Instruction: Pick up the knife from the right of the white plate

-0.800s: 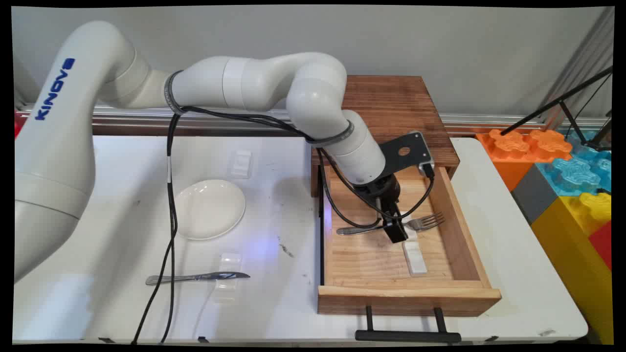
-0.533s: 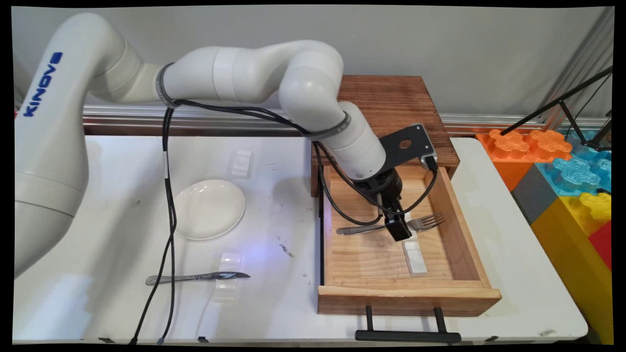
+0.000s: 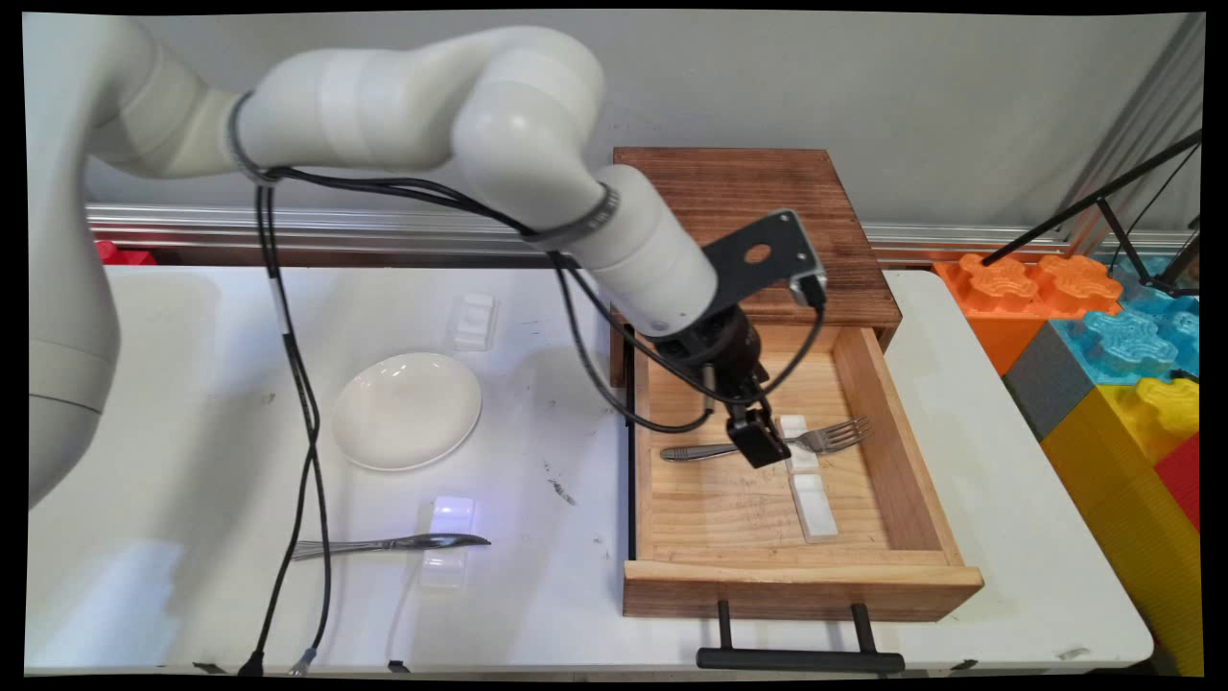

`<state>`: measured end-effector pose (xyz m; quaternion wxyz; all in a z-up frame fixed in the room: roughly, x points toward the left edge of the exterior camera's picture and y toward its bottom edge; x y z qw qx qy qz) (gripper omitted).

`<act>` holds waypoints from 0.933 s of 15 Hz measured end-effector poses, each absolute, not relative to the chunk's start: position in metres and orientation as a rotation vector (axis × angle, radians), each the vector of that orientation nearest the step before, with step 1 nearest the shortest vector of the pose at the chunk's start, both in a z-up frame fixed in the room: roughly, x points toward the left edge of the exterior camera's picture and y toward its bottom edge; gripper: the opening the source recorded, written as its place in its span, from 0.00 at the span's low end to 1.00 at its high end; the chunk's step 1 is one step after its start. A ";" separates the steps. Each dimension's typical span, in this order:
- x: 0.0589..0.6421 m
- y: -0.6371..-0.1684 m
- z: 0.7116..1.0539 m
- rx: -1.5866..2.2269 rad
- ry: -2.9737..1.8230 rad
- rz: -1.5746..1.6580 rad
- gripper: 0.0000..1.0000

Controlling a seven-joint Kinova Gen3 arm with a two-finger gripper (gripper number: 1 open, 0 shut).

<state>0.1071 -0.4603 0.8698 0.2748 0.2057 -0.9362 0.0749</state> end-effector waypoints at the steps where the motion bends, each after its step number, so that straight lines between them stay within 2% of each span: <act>1: 0.114 -0.454 0.874 0.552 -2.511 0.197 1.00; 7: 0.160 -0.424 0.889 0.552 -2.486 0.175 1.00; 14: 0.249 -0.388 0.907 0.570 -2.463 0.135 1.00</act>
